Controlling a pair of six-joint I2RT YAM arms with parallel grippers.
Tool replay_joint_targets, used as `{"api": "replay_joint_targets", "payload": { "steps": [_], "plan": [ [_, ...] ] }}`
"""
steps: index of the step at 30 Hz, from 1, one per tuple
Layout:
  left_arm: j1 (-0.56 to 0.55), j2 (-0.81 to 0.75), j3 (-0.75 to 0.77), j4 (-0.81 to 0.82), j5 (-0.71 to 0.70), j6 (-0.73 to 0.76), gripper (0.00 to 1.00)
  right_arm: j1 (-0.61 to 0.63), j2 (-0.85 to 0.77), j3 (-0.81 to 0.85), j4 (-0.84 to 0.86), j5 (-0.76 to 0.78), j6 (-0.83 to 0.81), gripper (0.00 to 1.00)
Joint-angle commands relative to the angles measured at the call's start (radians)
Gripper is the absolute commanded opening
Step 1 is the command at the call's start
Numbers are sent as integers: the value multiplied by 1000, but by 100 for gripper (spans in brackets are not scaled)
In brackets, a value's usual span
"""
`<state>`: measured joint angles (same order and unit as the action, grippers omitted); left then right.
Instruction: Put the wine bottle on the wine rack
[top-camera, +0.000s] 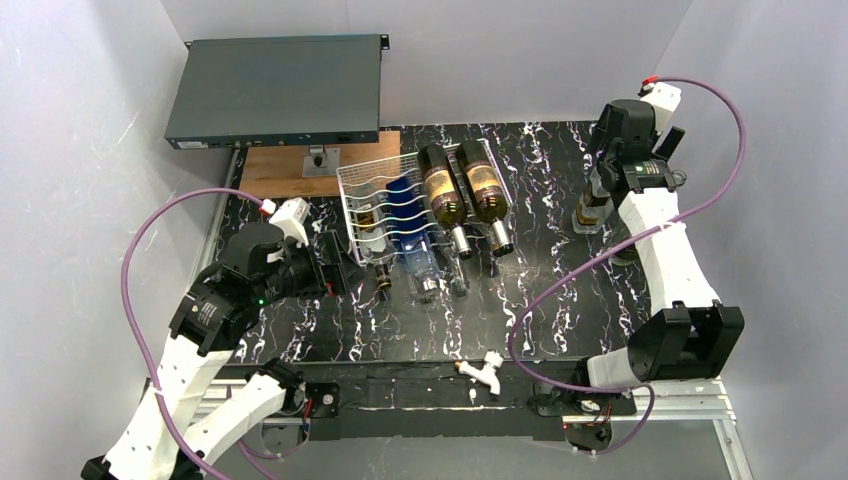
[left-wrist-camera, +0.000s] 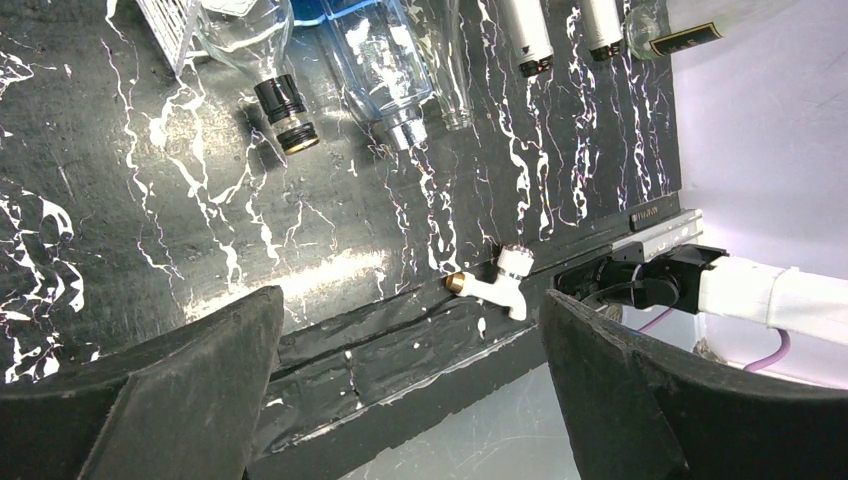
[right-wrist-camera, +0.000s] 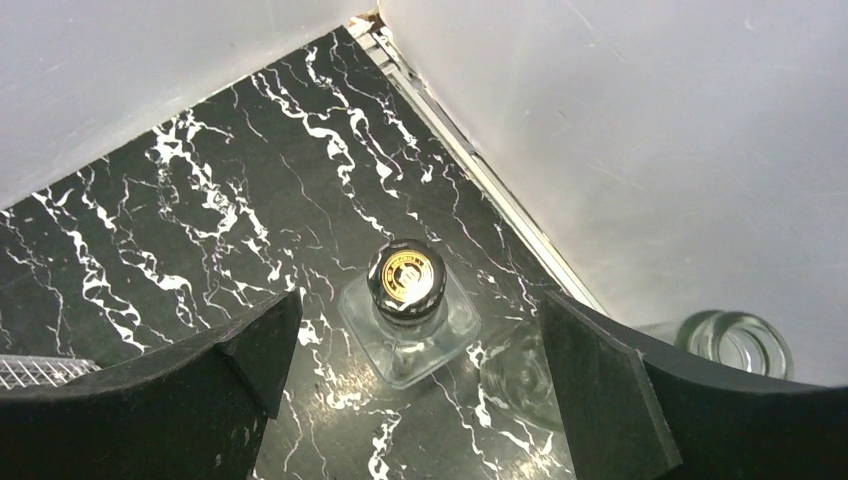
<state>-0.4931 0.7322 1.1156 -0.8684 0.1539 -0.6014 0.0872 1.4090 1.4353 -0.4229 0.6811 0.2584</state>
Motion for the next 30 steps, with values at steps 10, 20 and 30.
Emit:
{"api": "replay_joint_targets", "payload": {
  "steps": [10, 20, 30],
  "plan": [
    [-3, -6, 36, -19, -10, 28, 99, -57, 83, 9, 137, -104, -9, 90],
    [-2, -4, 40, -21, -14, 37, 99, -76, 120, -45, 199, -131, -14, 79],
    [-3, 7, 59, -34, -26, 58, 99, -78, 151, -72, 249, -117, -45, 57]
  ]
}}
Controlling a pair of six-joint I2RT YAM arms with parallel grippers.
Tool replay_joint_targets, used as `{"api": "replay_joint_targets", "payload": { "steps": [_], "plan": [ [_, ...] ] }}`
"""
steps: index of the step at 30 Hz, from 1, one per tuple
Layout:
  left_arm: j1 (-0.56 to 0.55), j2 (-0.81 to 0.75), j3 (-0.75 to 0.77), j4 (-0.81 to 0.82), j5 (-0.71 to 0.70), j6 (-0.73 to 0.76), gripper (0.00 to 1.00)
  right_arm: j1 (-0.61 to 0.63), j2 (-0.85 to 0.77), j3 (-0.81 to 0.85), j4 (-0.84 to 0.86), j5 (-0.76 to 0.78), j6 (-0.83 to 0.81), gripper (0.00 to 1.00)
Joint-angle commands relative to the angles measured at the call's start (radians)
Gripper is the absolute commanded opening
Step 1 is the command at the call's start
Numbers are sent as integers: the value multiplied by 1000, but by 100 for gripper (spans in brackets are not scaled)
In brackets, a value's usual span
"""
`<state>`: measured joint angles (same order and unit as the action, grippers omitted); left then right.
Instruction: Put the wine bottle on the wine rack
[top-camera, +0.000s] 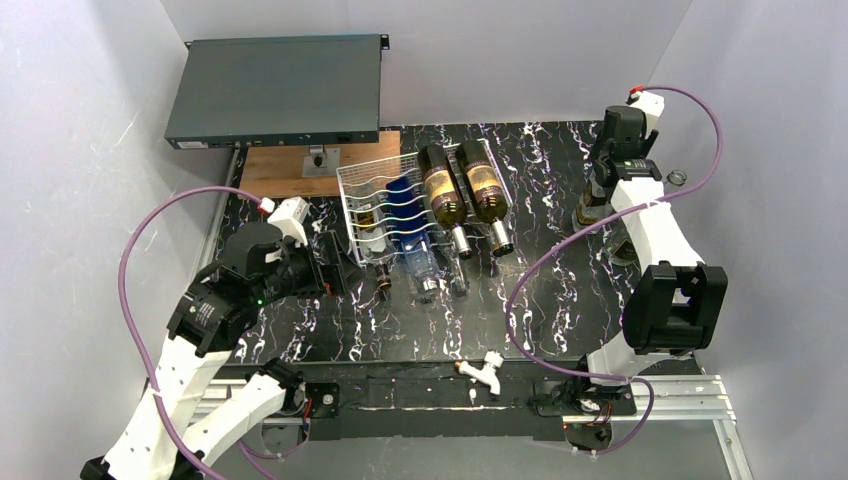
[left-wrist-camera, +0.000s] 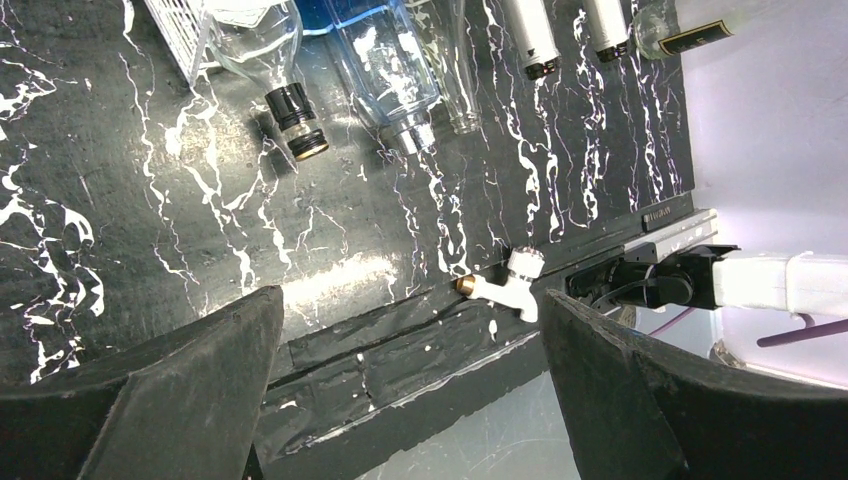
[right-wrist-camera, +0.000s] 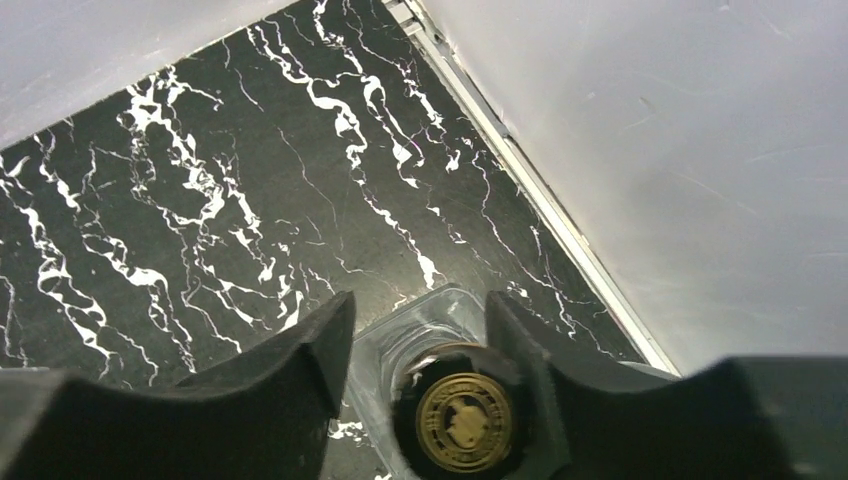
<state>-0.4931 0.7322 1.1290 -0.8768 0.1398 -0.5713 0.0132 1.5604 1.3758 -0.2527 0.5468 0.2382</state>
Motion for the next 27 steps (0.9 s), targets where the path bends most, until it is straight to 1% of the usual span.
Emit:
{"api": "replay_joint_targets", "payload": {
  "steps": [1, 8, 10, 14, 16, 22, 27],
  "plan": [
    [-2, 8, 47, -26, -13, 29, 99, -4, -1, -14, 83, 16, -28, 55],
    [-2, 23, 50, -26, -10, 32, 99, -4, -19, -19, 95, -41, -45, 27],
    [-3, 28, 52, -25, -8, 32, 99, -4, -27, -15, 94, -73, -44, 17],
    [-2, 31, 51, -23, -9, 35, 99, 5, -61, -6, 89, -131, -28, 2],
    [-2, 34, 49, -21, -8, 34, 99, 20, -88, -10, 91, -145, -23, 1],
    [-3, 37, 47, -16, -3, 33, 99, 88, -206, -38, 108, -91, -40, 1],
    [-2, 38, 41, -11, 0, 33, 99, 139, -280, -11, 56, -77, -66, 1]
  ]
}}
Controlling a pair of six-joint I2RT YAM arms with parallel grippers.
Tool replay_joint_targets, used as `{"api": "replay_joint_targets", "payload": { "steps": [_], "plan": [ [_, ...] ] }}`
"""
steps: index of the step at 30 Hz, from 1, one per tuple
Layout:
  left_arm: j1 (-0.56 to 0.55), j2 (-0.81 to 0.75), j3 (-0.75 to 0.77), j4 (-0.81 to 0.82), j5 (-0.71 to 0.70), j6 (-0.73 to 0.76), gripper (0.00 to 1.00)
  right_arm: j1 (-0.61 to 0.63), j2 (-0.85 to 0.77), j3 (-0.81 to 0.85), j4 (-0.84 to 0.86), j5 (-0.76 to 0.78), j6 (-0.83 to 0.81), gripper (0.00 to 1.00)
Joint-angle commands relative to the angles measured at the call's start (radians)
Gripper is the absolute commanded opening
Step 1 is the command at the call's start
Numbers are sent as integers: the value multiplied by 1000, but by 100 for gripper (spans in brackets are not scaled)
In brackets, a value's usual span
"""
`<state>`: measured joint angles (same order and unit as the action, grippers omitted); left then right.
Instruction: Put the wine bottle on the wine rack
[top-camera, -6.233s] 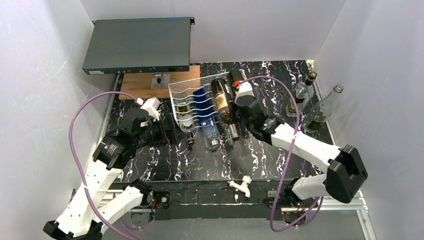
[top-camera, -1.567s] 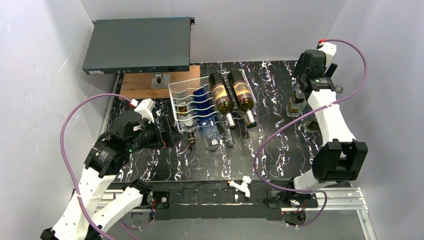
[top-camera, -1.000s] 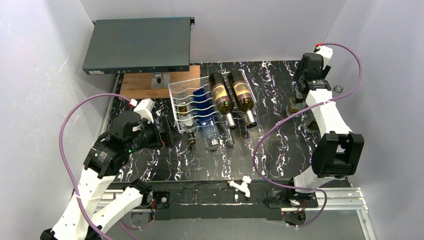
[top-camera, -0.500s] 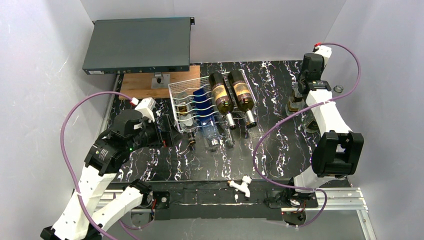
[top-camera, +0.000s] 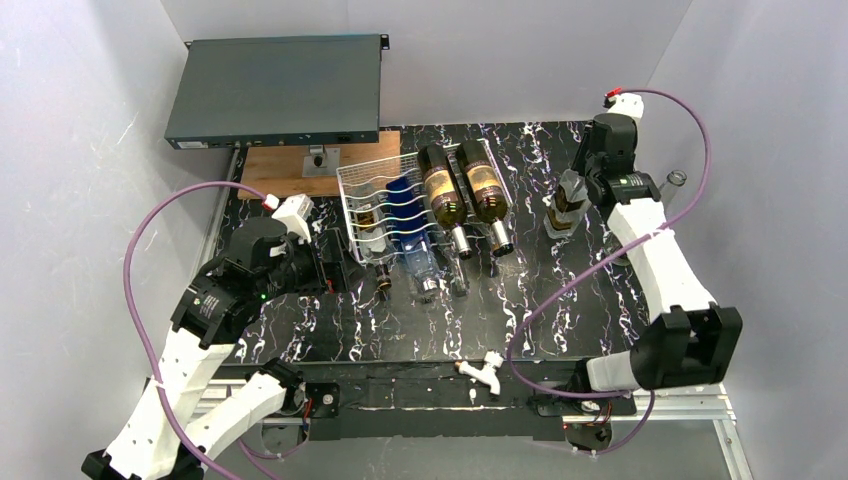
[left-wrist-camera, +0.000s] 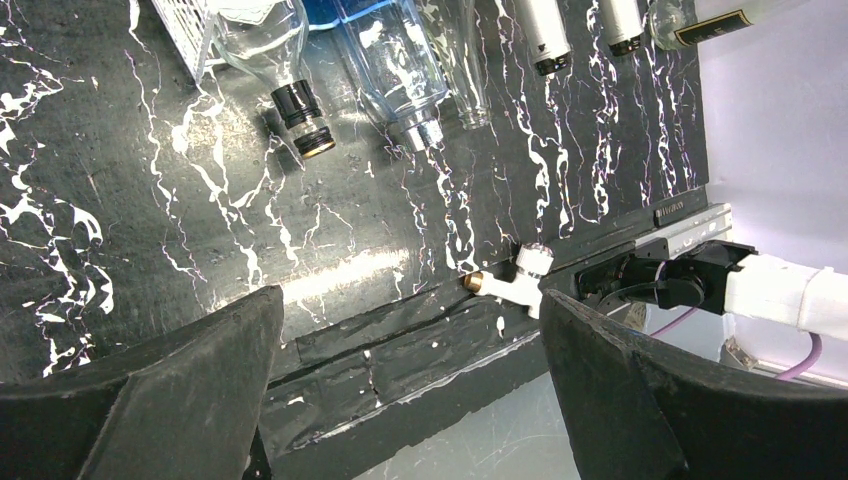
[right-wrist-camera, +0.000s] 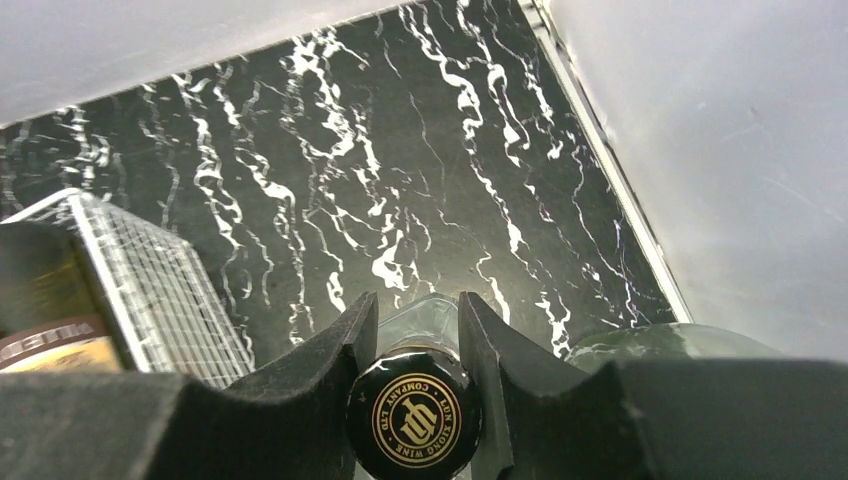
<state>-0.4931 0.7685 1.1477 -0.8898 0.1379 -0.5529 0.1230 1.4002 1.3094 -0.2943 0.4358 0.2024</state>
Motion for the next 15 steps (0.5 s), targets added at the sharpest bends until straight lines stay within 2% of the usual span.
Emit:
{"api": "replay_joint_targets", "payload": {
  "steps": [1, 10, 15],
  "plan": [
    [-2, 2, 20, 3, 3, 15, 99, 43, -131, 63, 80, 36, -36, 1],
    [-2, 2, 13, 18, 15, 7, 99, 205, -182, 204, -27, 51, -69, 1],
    [-2, -7, 9, 21, 15, -1, 99, 296, -171, 293, -27, -3, -84, 1]
  ]
}}
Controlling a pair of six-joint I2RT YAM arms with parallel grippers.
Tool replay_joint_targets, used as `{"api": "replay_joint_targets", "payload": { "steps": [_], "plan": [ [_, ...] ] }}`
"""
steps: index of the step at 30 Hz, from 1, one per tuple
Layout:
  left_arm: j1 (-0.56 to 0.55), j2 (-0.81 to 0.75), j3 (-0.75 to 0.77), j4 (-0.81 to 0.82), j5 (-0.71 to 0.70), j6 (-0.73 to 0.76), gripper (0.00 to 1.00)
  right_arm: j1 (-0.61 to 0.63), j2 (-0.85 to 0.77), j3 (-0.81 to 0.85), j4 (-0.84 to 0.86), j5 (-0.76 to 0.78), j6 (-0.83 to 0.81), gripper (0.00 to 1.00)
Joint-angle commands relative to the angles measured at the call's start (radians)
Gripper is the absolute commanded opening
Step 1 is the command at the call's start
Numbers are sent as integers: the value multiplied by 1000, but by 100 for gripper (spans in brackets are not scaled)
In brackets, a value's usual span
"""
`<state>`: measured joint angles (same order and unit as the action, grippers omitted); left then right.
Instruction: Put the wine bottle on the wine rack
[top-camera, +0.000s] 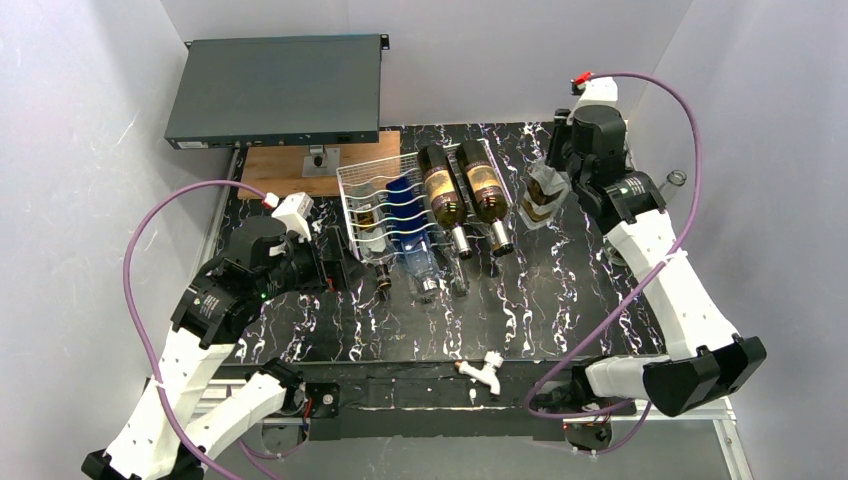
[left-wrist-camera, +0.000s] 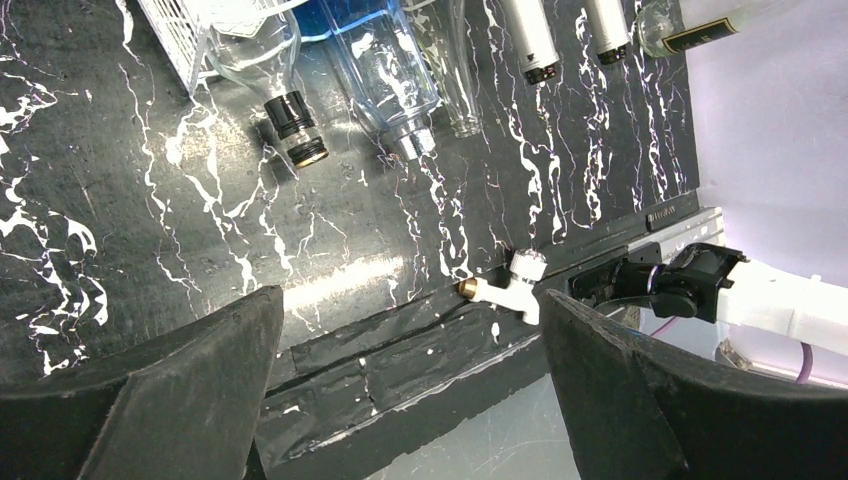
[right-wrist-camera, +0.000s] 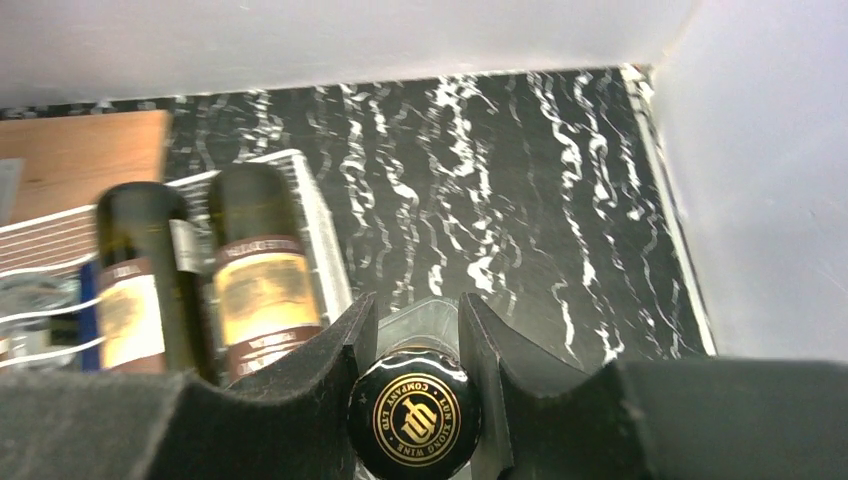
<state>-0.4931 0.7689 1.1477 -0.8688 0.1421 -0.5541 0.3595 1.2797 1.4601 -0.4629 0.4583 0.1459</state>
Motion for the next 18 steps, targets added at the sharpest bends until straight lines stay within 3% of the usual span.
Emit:
{"api": "replay_joint_targets", "payload": {
  "steps": [1, 18],
  "plan": [
    [-3, -10, 9, 0, 9, -2, 99, 74, -48, 157, 151, -39, -31, 1],
    [-2, -31, 7, -2, 8, -27, 99, 258, 173, 511, 216, -208, -5, 1]
  ]
}}
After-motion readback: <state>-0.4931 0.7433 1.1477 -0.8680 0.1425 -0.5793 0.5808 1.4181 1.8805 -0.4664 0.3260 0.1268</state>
